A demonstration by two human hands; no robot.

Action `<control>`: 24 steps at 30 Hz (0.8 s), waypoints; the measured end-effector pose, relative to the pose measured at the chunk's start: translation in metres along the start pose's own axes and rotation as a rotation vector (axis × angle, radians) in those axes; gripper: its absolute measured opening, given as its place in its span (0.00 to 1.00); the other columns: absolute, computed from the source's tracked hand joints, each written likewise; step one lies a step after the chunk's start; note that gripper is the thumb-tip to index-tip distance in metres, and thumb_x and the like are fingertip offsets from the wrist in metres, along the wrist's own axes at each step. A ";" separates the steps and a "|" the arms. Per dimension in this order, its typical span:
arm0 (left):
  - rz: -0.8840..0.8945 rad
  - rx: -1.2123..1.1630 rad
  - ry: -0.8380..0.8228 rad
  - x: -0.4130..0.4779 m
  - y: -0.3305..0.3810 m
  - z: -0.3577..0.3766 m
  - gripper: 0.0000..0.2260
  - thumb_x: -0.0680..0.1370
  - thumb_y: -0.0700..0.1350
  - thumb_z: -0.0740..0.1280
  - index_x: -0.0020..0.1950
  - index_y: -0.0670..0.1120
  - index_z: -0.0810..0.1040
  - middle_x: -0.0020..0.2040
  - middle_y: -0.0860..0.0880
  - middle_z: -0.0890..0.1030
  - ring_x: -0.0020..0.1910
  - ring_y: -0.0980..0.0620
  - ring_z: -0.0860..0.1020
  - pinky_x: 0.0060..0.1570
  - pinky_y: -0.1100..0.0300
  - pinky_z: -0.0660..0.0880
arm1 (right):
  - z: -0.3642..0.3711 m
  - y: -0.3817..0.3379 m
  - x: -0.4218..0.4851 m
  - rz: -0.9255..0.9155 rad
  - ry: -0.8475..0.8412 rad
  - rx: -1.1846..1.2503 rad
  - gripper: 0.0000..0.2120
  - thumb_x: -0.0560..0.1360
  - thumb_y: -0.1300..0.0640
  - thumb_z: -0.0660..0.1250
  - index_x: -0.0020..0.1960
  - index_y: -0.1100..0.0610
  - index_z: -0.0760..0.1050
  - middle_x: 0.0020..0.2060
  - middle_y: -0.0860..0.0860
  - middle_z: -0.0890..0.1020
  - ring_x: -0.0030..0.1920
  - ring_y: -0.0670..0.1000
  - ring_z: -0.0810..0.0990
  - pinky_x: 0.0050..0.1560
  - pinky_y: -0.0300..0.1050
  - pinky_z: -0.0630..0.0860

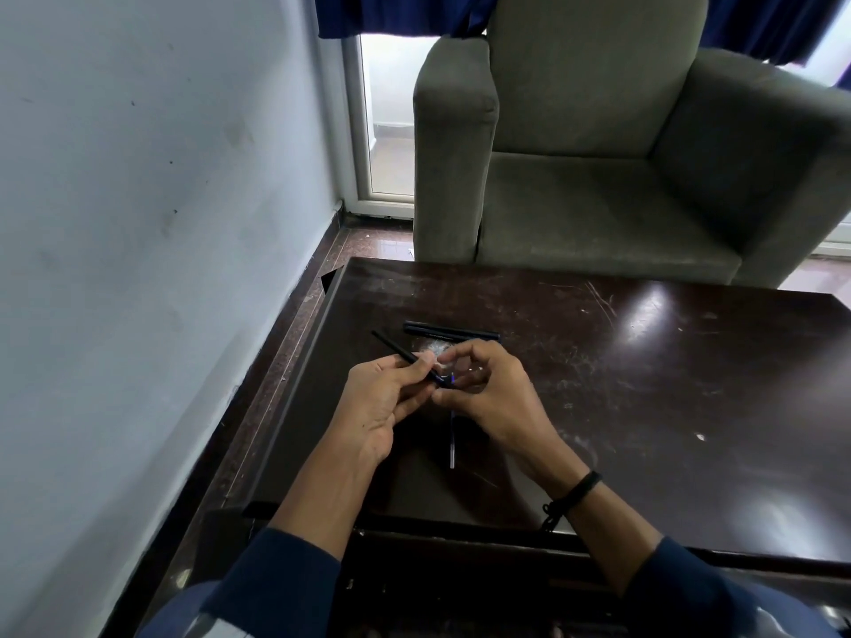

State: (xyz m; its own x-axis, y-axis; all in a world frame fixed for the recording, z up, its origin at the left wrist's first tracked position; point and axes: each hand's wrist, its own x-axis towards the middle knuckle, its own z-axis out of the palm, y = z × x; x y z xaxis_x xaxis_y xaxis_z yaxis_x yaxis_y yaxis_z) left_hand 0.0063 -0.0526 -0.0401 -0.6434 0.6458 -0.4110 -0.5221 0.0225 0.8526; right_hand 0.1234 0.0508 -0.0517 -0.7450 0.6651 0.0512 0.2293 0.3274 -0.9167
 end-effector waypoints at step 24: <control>0.004 -0.596 0.168 0.006 0.011 -0.009 0.05 0.77 0.35 0.71 0.52 0.37 0.82 0.44 0.43 0.85 0.43 0.51 0.86 0.40 0.61 0.83 | -0.058 -0.009 0.011 0.446 -0.011 0.211 0.15 0.77 0.67 0.58 0.47 0.60 0.84 0.33 0.52 0.76 0.27 0.46 0.69 0.27 0.39 0.62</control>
State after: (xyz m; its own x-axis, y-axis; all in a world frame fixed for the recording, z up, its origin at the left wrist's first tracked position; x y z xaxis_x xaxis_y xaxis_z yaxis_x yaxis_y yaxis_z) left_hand -0.0080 -0.0552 -0.0363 -0.7002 0.5151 -0.4944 -0.7111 -0.4415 0.5472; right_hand 0.1492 0.0944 -0.0195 -0.6098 0.7022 -0.3674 0.3963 -0.1313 -0.9087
